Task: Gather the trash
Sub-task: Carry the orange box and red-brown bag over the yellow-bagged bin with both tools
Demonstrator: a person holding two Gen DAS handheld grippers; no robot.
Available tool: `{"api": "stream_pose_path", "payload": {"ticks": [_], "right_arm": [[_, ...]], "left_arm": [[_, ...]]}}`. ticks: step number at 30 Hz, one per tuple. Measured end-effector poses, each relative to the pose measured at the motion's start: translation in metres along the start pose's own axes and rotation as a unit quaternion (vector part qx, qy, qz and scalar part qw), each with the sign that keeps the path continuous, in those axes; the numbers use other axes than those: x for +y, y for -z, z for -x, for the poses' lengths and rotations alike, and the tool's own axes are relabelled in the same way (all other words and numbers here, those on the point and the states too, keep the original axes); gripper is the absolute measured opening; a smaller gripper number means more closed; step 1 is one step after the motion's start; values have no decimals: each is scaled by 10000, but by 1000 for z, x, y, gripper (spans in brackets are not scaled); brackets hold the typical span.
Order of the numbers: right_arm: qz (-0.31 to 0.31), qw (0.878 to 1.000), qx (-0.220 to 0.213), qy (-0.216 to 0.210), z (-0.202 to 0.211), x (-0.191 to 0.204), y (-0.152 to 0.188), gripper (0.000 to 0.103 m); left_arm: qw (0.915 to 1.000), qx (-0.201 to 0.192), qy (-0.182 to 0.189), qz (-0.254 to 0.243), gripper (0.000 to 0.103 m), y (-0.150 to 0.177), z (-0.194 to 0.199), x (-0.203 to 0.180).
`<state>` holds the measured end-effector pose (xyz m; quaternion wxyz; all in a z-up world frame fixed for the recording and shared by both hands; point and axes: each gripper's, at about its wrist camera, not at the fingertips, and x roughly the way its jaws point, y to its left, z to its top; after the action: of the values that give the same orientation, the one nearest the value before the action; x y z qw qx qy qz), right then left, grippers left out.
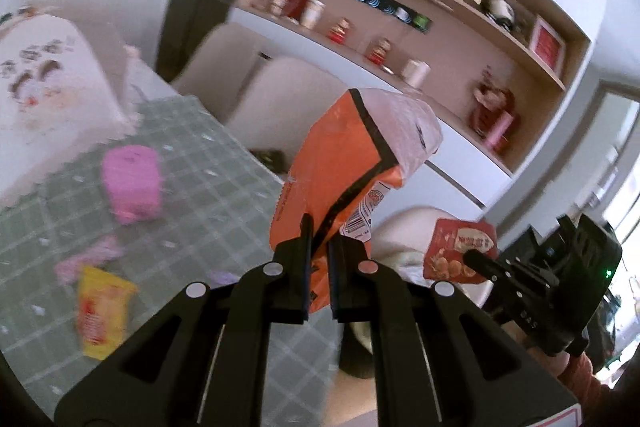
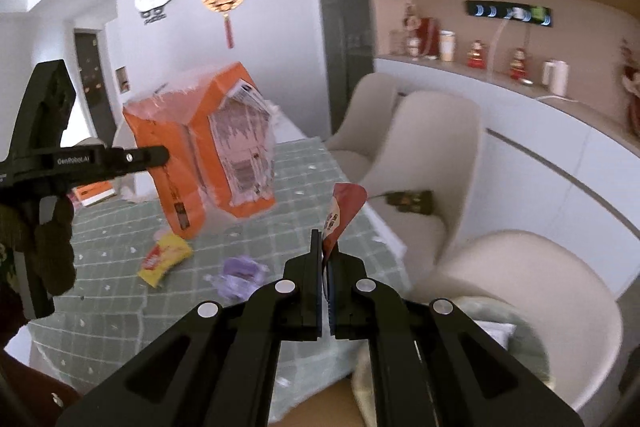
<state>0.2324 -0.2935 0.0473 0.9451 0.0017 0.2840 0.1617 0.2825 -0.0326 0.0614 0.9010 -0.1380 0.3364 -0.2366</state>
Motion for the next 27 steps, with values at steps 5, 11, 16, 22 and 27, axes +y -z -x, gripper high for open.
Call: {"api": "stream_pose_path", "payload": {"ticks": [5, 11, 16, 22, 27], "right_arm": [[-165, 9994, -58, 283, 32, -44, 19, 5], [-390, 9975, -36, 596, 60, -90, 44, 5], [-671, 9947, -11, 780, 73, -127, 63, 5], [-855, 9927, 8, 852, 77, -153, 77, 5], [-978, 9913, 0, 882, 80, -169, 84, 5]], "left_arm": [[9987, 358, 335, -165, 5, 18, -41, -48], [9950, 792, 585, -179, 5, 41, -83, -92], [9901, 1199, 697, -229, 5, 55, -118, -121], [9832, 1650, 719, -293, 5, 68, -163, -149], [9748, 2125, 620, -277, 5, 85, -203, -165]]}}
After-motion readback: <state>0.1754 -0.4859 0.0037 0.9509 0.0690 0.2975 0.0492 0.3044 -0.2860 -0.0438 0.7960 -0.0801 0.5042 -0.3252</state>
